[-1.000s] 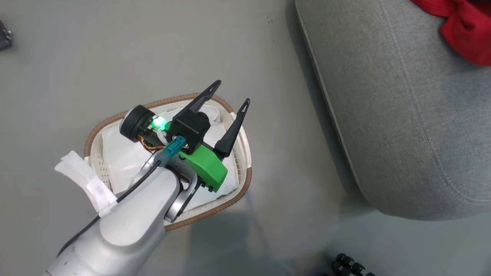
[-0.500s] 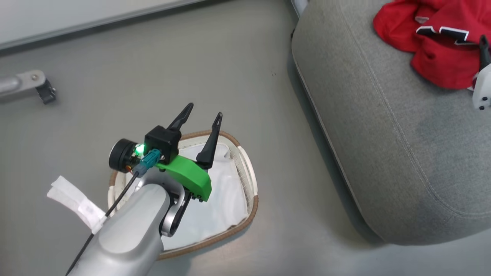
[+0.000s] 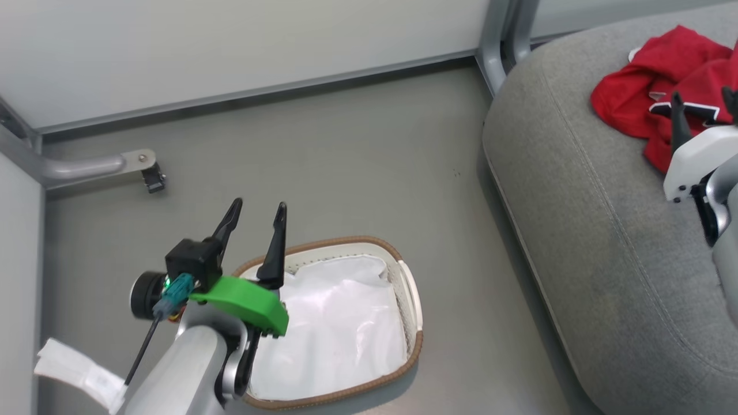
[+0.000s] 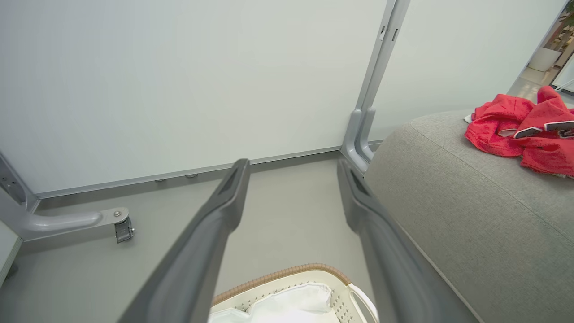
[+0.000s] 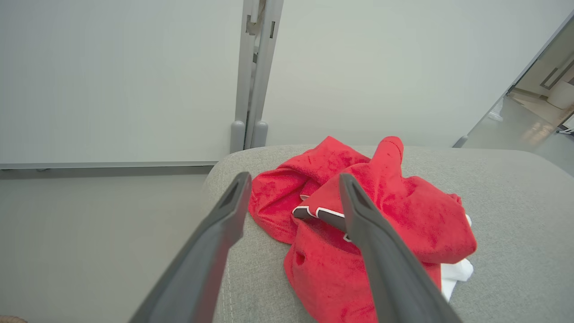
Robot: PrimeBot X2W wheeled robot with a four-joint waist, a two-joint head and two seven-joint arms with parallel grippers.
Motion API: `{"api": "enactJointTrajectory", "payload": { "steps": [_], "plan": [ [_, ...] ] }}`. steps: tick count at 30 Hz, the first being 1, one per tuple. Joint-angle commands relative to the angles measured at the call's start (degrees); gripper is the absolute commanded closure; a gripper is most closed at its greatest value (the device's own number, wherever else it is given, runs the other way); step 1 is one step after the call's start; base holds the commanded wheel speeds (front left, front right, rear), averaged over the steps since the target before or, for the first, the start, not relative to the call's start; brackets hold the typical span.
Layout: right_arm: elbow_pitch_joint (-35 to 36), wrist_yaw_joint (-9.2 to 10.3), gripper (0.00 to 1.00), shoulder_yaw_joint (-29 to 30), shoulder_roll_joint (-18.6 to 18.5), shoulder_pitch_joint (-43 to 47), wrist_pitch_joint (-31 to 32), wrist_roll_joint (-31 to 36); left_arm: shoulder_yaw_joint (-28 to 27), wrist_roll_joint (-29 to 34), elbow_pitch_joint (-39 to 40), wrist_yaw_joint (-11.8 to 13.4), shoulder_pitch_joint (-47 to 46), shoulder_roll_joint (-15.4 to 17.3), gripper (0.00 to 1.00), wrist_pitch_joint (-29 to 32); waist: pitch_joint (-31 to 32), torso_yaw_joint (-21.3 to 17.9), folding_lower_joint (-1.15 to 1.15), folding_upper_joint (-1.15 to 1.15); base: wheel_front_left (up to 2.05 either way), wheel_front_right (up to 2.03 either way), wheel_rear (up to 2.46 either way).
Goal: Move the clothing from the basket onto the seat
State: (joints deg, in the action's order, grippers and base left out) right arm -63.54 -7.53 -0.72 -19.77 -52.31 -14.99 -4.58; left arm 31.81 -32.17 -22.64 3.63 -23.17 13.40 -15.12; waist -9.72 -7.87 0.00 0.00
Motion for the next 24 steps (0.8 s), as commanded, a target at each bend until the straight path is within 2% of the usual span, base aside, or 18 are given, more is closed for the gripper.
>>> {"api": "enactJointTrajectory", "payload": {
  "steps": [1, 9, 15, 19, 24],
  "plan": [
    [2.1, 0.07, 0.0, 0.5, 0.8, 2.6, -0.2, 0.0, -1.3, 0.3, 0.8, 0.5, 2.2, 0.1, 0.0, 0.0, 2.9, 2.8, 0.0, 0.0, 0.0, 0.0, 0.0],
    [17.3, 0.08, 0.0, 3.3, 7.7, 15.9, -0.3, 1.2, -7.7, 1.9, 4.2, 1.1, 11.0, -0.1, 0.0, 0.0, 6.1, 4.9, 0.0, 0.0, 0.0, 0.0, 0.0],
    [27.2, 0.07, 0.0, 4.5, 13.2, 25.9, -0.3, 1.9, -10.5, 2.6, 6.2, 0.6, 15.8, -0.6, 0.0, 0.0, 7.5, 5.9, 0.0, 0.0, 0.0, 0.0, 0.0],
    [32.4, 0.07, 0.0, 3.9, 15.6, 31.7, -0.3, 2.1, -11.4, 3.2, 6.9, 0.4, 18.3, -1.1, 0.0, 0.0, 8.2, 6.5, 0.0, 0.0, 0.0, 0.0, 0.0],
    [37.6, 0.08, 0.0, 3.1, 16.6, 37.8, -0.3, 1.4, -12.6, 3.6, 7.1, -0.1, 20.5, -1.5, 0.0, 0.0, 8.7, 6.8, 0.0, 0.0, 0.0, 0.0, 0.0]
  ]
}}
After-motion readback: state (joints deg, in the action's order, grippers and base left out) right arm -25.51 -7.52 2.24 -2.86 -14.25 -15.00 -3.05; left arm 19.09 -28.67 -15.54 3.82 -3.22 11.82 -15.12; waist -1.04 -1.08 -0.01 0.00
